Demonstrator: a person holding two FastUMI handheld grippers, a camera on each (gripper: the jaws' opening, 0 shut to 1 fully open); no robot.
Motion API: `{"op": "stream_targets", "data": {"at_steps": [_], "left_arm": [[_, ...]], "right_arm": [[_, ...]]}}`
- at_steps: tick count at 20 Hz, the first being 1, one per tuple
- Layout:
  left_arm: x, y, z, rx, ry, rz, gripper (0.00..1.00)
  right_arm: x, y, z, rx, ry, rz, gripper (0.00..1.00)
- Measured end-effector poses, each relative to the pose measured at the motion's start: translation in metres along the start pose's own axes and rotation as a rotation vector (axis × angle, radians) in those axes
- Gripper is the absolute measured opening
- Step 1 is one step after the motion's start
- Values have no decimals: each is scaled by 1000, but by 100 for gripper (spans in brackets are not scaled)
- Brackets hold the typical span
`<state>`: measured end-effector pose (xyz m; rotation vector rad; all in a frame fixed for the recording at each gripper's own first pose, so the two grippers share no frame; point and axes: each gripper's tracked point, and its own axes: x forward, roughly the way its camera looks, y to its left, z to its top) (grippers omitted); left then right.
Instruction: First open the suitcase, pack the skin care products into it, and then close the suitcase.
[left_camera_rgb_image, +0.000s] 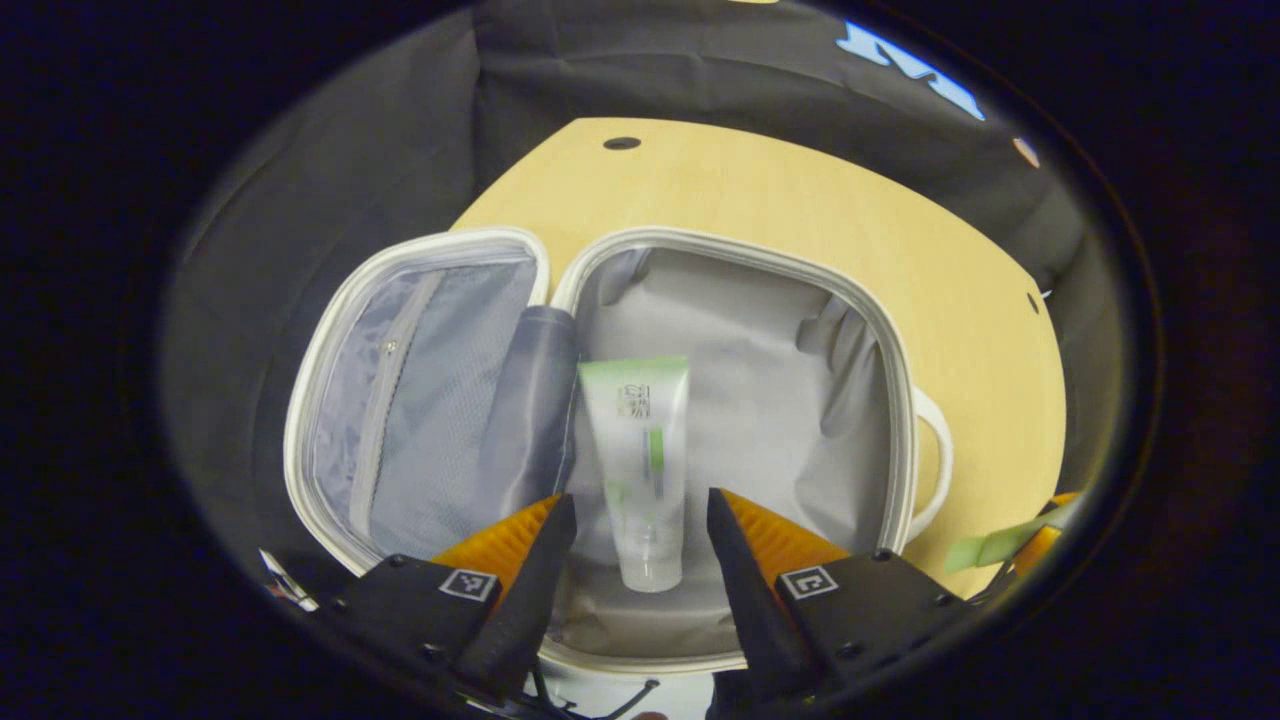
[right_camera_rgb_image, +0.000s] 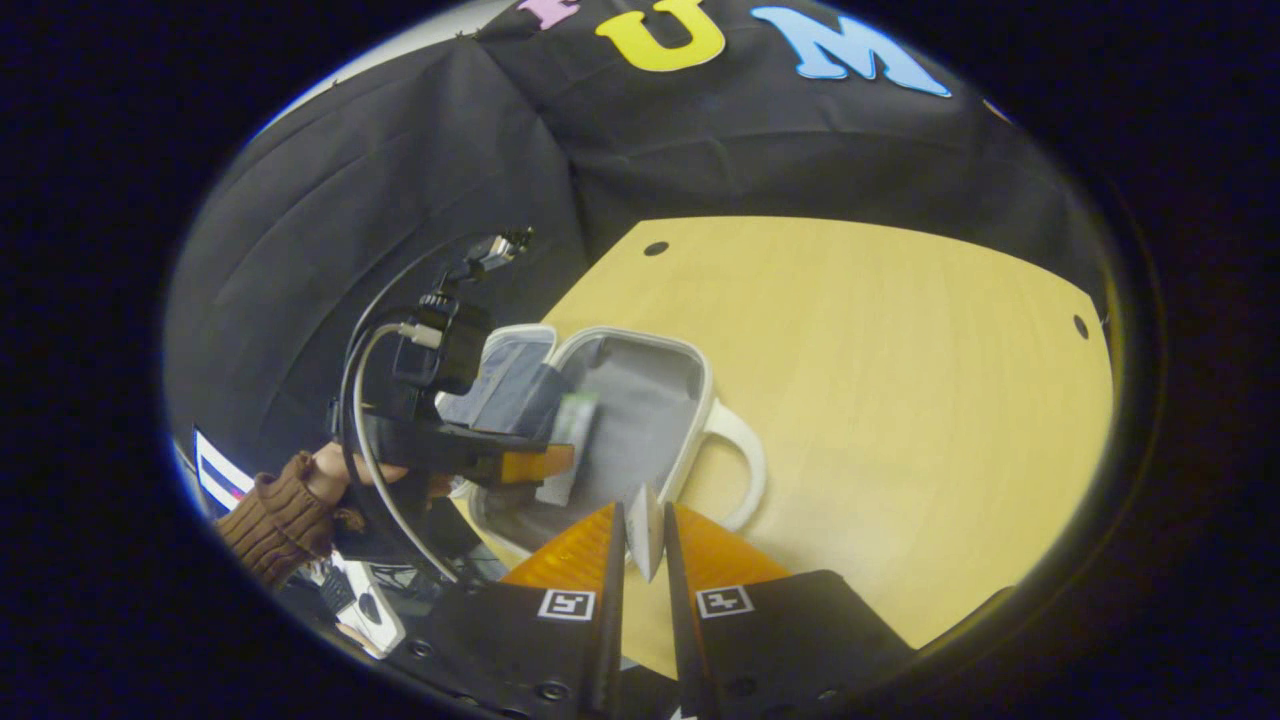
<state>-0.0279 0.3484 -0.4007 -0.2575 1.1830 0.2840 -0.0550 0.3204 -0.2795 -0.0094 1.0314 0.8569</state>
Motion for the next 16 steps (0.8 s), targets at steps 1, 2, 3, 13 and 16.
{"op": "stream_targets", "data": {"at_steps": [1,2,3,13,16], "left_arm": [[-5,1,4,-3,-27,-2,89],[-12,2,7,-10,-57,-5,89],[-20,4,9,-20,-86,-8,88],[-127,48,-35,-321,-257,42,88],[-152,53,-64,-414,-264,94,87]], "right_arm": [[4,4,-2,-7,9,1,22],[7,6,-3,-12,19,5,22],[11,10,-3,-15,25,11,22],[75,38,-3,-64,217,72,22],[94,26,-5,-58,265,33,23]]}}
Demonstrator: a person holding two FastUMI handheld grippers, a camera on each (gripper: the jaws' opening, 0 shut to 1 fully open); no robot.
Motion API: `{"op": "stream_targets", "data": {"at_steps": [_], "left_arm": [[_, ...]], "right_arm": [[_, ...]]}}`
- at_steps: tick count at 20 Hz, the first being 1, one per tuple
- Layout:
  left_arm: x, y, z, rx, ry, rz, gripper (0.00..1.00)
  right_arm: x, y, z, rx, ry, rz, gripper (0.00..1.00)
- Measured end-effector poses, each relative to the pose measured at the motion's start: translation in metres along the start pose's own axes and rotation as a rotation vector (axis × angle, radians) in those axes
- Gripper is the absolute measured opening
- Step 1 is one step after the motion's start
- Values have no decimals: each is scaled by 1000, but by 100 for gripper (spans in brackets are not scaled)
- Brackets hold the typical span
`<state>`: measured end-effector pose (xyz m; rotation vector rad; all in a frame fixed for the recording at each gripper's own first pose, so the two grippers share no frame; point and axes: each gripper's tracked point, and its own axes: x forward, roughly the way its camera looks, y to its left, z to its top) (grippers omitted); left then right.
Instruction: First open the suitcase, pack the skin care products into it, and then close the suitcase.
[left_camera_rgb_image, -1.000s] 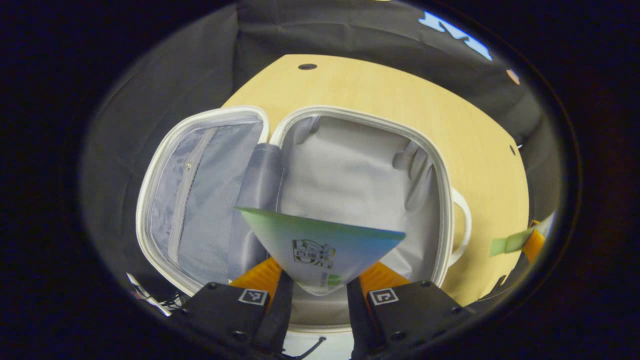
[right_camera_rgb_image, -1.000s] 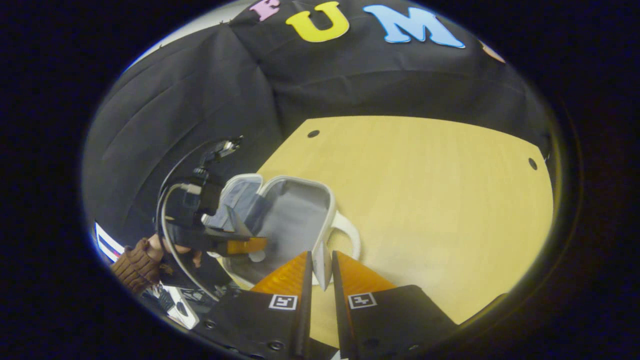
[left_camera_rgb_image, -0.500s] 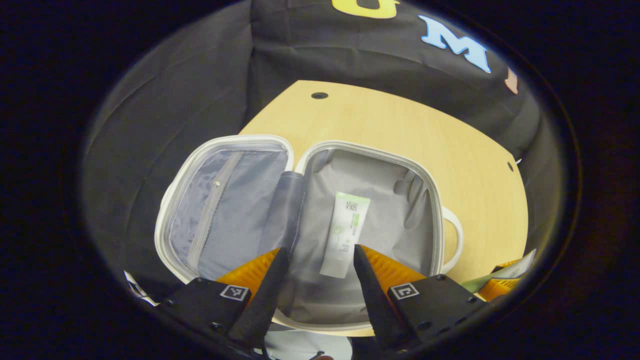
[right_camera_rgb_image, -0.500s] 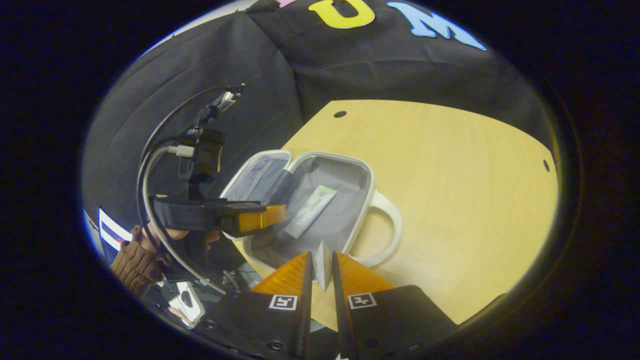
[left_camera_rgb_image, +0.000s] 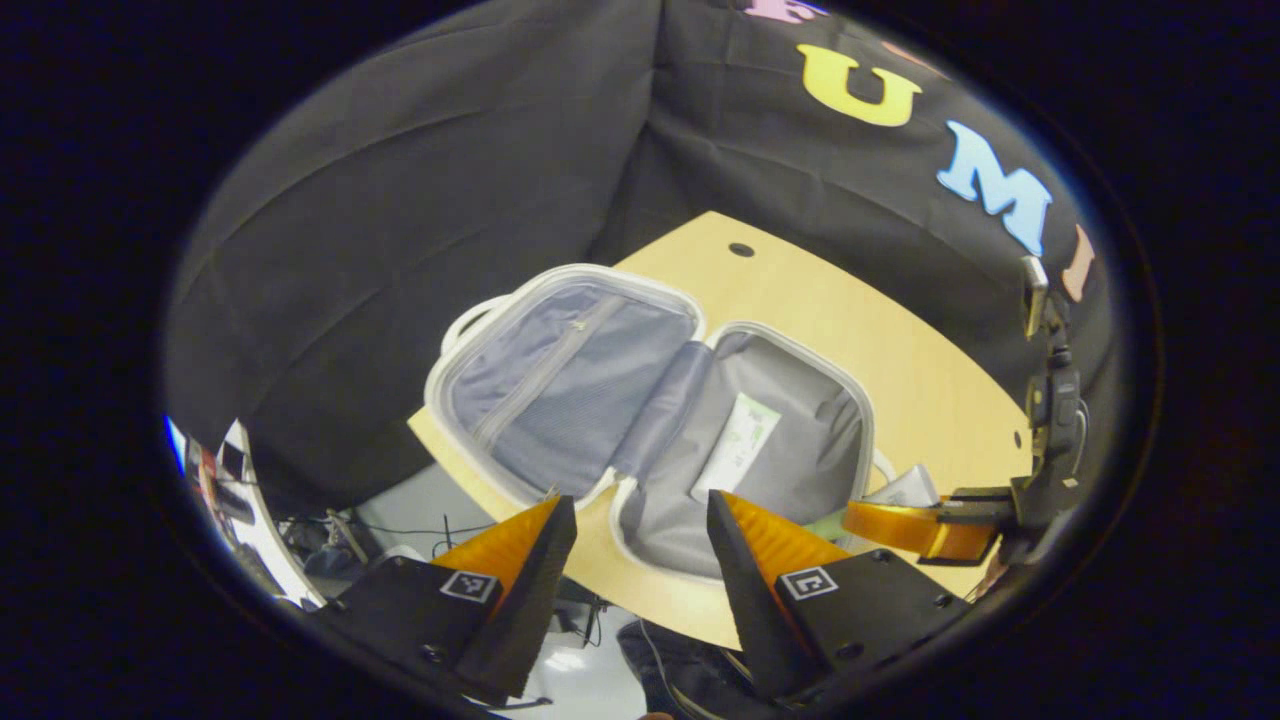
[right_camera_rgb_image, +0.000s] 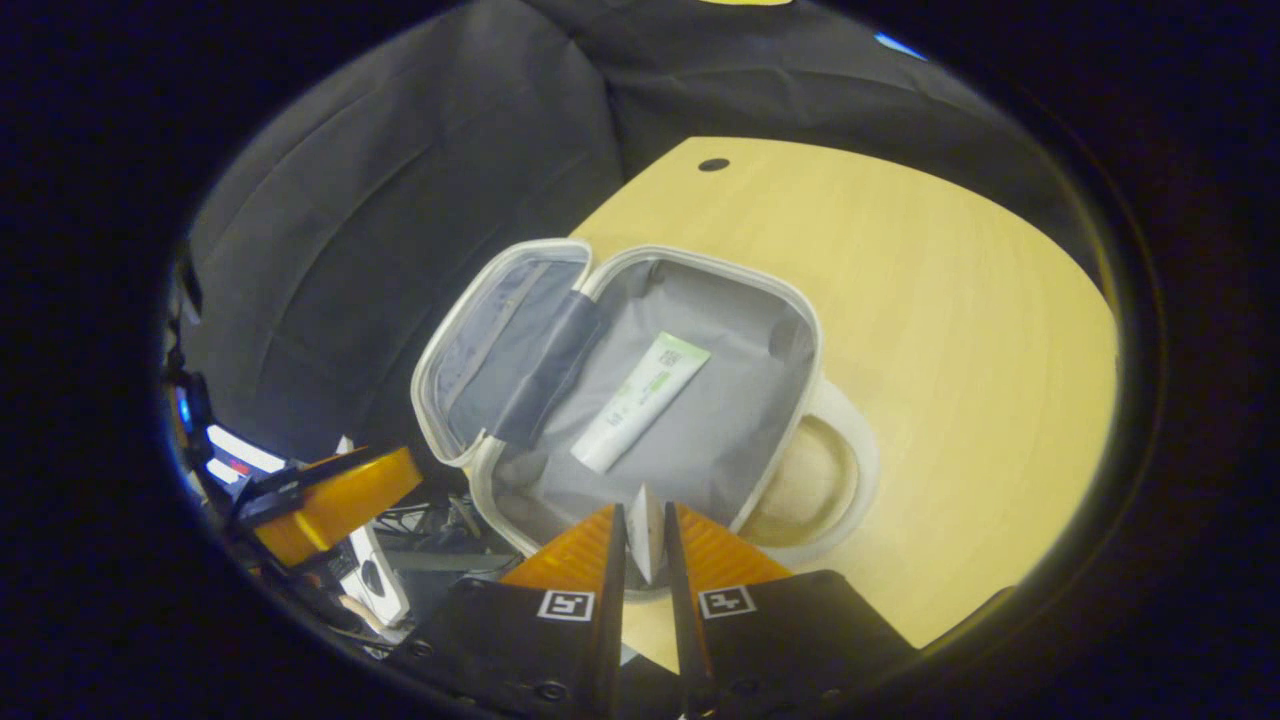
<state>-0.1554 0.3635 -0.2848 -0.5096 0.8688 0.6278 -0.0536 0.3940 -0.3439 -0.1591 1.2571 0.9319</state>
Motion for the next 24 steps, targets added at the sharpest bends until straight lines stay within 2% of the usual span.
{"op": "stream_targets", "data": {"at_steps": [1,3,4,5,6,9,15,20,24], "left_arm": [[-7,2,-7,-22,0,16,87],[-18,11,-18,-39,-4,32,87],[-17,16,-24,-33,4,40,87],[-14,24,-27,-26,7,50,87],[-12,31,-27,-28,2,49,87],[-1,44,-16,-51,-1,2,87],[48,133,56,-66,9,7,87],[103,219,136,-52,-2,58,87],[163,259,180,-31,53,65,87]], "right_arm": [[7,0,4,7,-13,11,25],[0,-11,14,18,-45,-11,72],[-1,-20,20,25,-73,-39,85],[1,-26,24,33,-104,-58,91],[-4,-30,26,34,-121,-63,94],[-15,-34,34,45,-160,-42,94],[-32,-69,39,154,-228,-174,95],[-44,-88,7,282,-215,-269,95],[-52,-96,-27,394,-192,-319,95]]}}
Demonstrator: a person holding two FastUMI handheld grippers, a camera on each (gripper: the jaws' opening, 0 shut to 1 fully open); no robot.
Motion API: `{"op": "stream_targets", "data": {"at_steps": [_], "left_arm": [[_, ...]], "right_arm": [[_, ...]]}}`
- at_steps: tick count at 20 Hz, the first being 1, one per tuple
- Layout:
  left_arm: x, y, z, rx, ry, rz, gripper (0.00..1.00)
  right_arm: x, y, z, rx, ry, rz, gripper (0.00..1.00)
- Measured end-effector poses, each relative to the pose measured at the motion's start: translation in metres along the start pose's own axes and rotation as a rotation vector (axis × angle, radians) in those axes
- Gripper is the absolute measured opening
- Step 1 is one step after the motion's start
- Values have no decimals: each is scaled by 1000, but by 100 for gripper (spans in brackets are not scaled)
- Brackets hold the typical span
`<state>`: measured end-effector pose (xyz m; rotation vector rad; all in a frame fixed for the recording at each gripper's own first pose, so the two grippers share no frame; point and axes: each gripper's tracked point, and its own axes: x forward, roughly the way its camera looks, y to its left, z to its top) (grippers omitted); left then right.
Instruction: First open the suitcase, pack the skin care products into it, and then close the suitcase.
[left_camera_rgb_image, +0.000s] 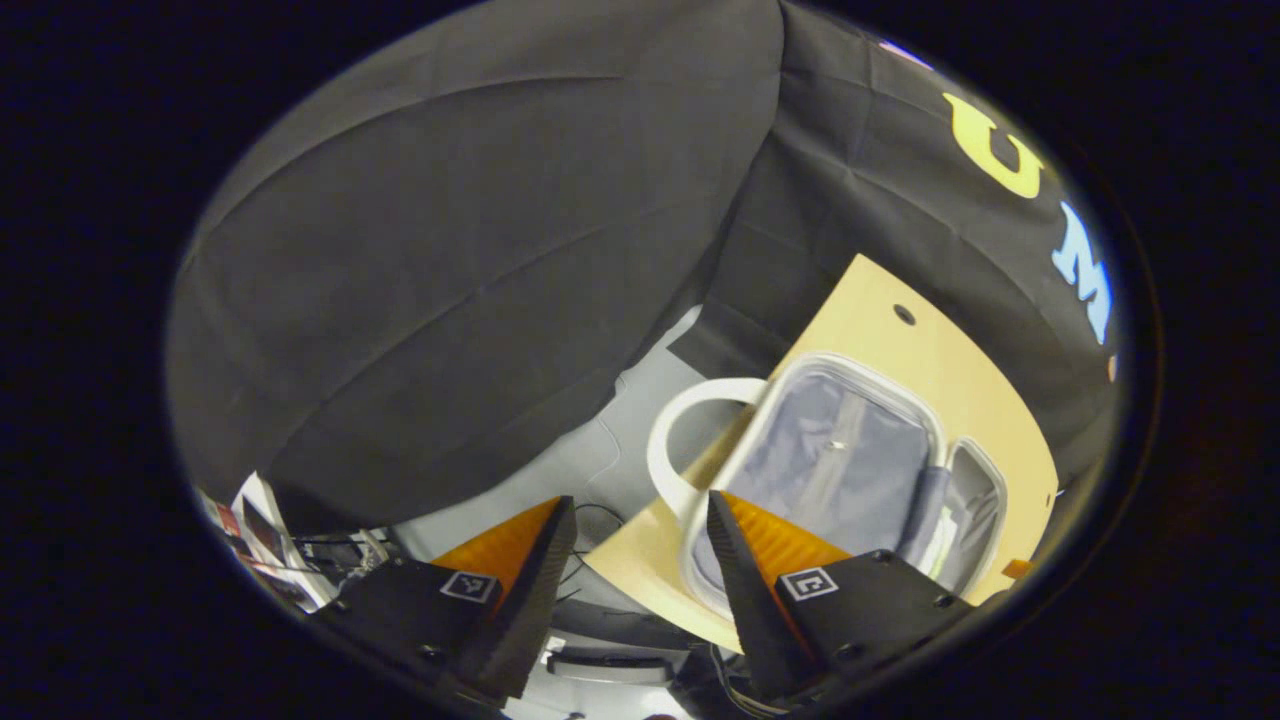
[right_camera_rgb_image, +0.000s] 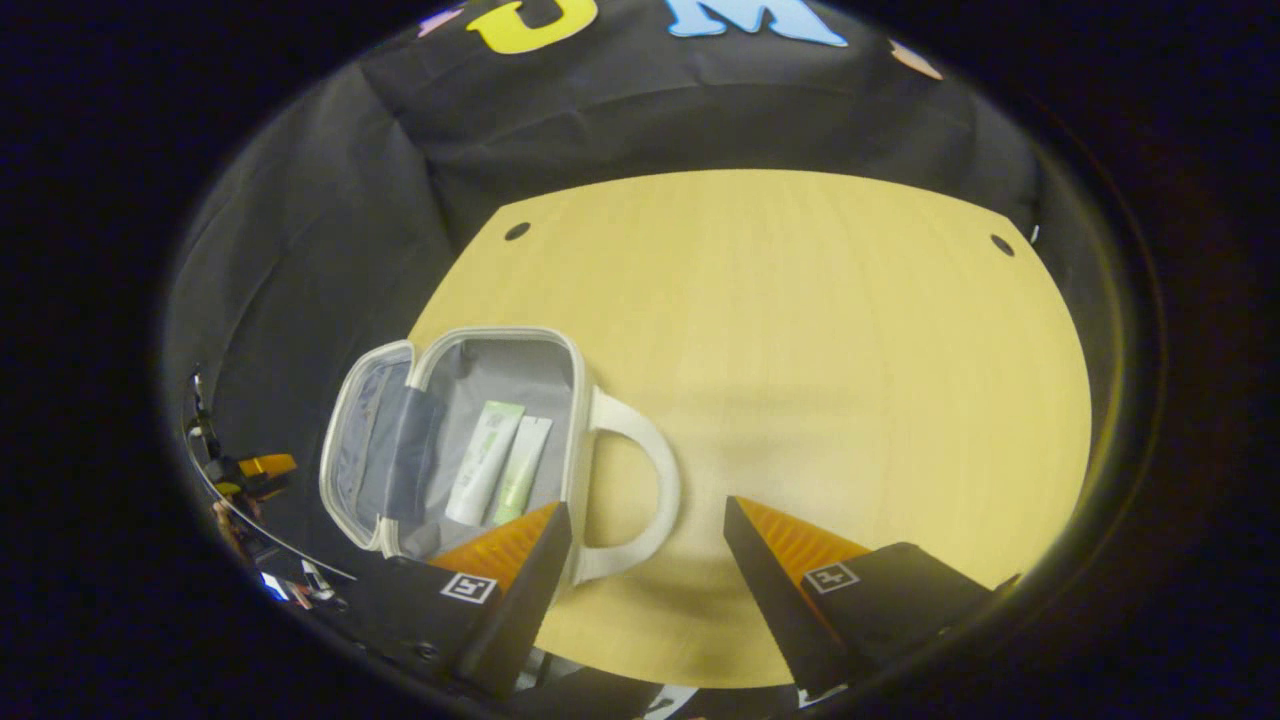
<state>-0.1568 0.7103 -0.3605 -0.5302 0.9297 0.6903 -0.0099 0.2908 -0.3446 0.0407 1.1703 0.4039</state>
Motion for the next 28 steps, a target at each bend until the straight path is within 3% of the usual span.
{"op": "stream_targets", "data": {"at_steps": [4,12,15,18,20,21,24,28], "left_arm": [[55,-6,9,47,112,-92,87],[144,7,-10,7,242,-35,88],[156,-6,-18,-121,266,-113,88],[159,-13,-24,-291,299,-197,82],[153,-20,-22,-360,292,-228,44],[154,-21,-21,-344,282,-219,24],[139,-23,-10,-252,236,-197,24],[95,-39,16,-208,147,-231,23]], "right_arm": [[-11,-23,-18,96,7,-65,95],[-24,-35,-21,156,-12,-106,95],[-18,-33,-28,154,4,-107,95],[-14,-30,-36,160,25,-94,95],[-13,-28,-39,160,34,-83,95],[-13,-27,-41,156,41,-77,95],[-15,-25,-44,161,41,-64,94],[-15,-26,-46,180,40,-45,94]]}}
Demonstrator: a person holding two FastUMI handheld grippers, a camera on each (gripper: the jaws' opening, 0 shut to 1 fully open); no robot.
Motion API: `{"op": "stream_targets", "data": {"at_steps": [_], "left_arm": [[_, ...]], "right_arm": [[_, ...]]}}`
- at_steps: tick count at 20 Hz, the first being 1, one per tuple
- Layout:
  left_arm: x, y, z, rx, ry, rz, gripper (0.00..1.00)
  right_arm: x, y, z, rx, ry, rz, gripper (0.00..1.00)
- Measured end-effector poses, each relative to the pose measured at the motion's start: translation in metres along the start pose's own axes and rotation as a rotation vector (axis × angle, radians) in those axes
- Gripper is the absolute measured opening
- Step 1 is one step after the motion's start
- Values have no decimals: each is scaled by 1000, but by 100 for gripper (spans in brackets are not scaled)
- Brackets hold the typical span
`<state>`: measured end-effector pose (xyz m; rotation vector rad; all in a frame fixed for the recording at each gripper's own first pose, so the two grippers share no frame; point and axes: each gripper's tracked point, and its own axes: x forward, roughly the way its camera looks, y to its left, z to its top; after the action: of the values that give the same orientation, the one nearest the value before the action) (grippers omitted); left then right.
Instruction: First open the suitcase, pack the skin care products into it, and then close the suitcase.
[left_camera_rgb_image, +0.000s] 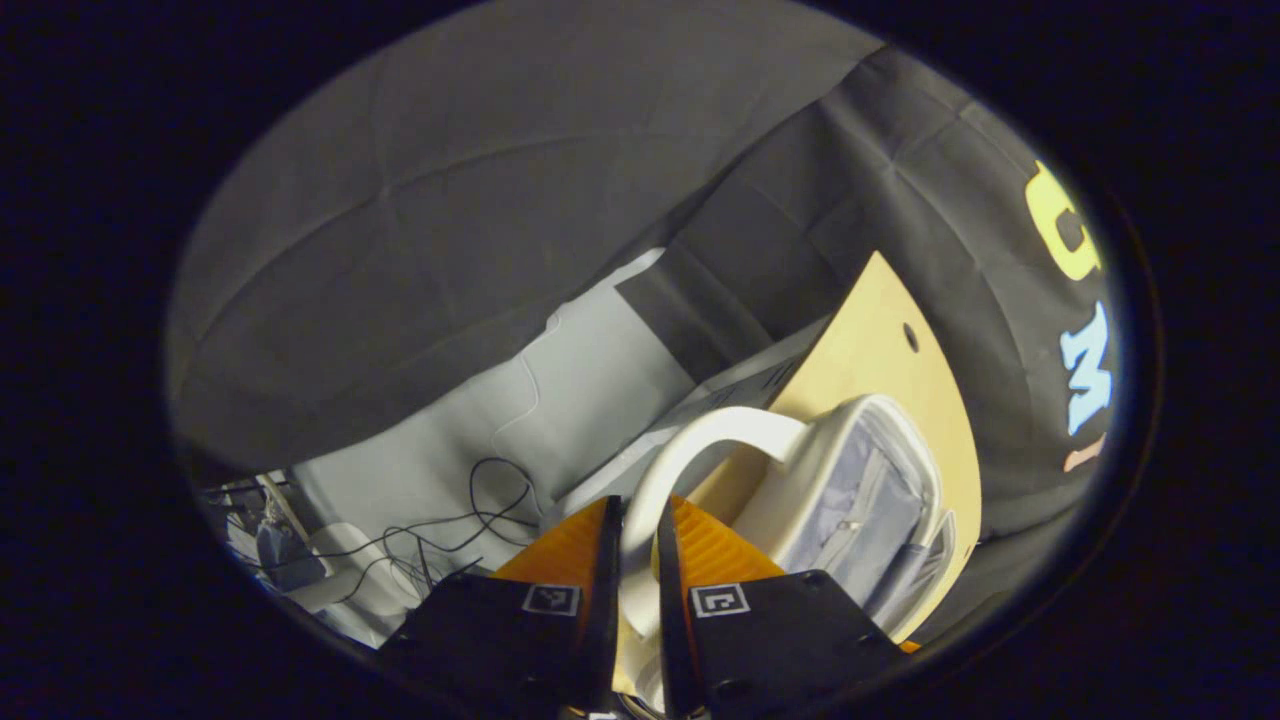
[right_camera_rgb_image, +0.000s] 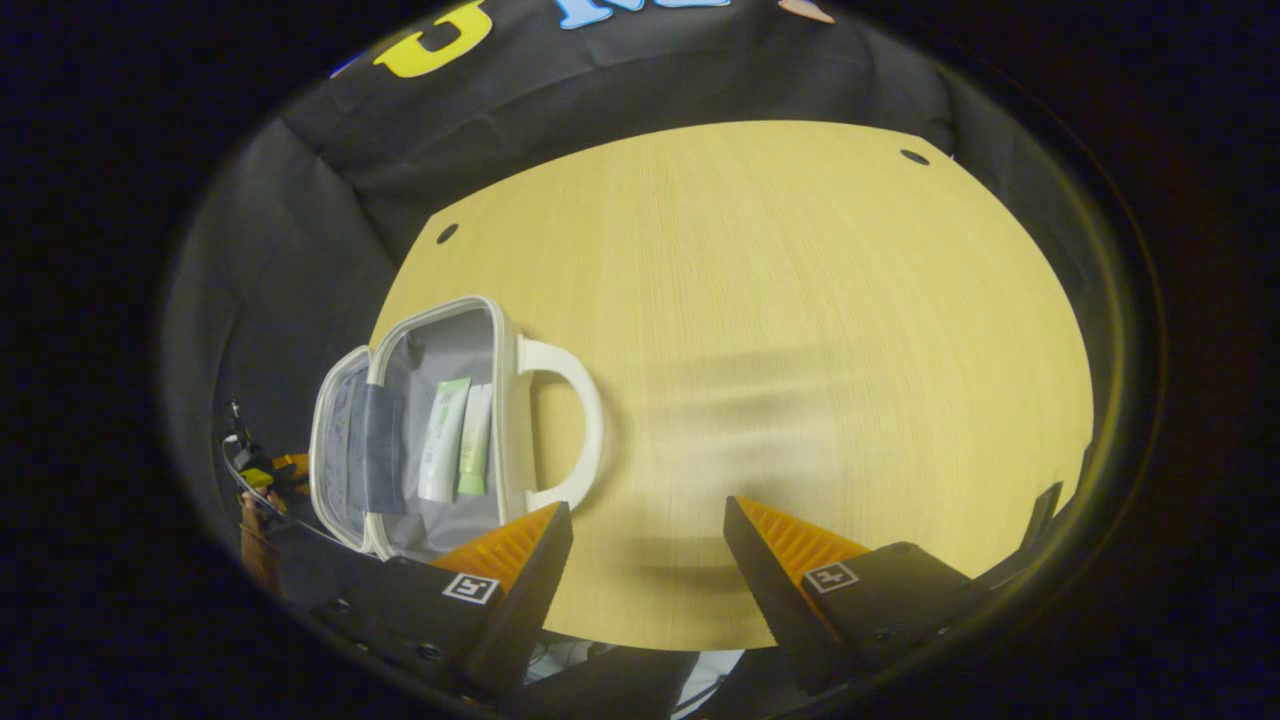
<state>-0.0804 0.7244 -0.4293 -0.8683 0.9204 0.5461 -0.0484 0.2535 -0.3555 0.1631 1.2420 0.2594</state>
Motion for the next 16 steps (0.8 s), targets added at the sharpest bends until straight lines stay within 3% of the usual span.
{"op": "stream_targets", "data": {"at_steps": [4,6,7,9,10,16], "left_arm": [[-38,-32,6,43,-55,-75,27],[-43,-33,2,77,-56,-86,26],[-38,-29,-2,78,-62,-55,27],[-33,-34,-12,76,-33,-58,10],[-29,-35,-19,73,-23,-61,10],[-51,-84,-22,-11,-72,-322,10]], "right_arm": [[-2,-4,2,51,-8,27,94],[-4,-7,4,74,-17,36,94],[-5,-7,3,80,-20,39,94],[-10,-9,2,83,-27,42,94],[-13,-9,3,82,-37,43,94],[-18,-5,-12,118,-49,20,94]]}}
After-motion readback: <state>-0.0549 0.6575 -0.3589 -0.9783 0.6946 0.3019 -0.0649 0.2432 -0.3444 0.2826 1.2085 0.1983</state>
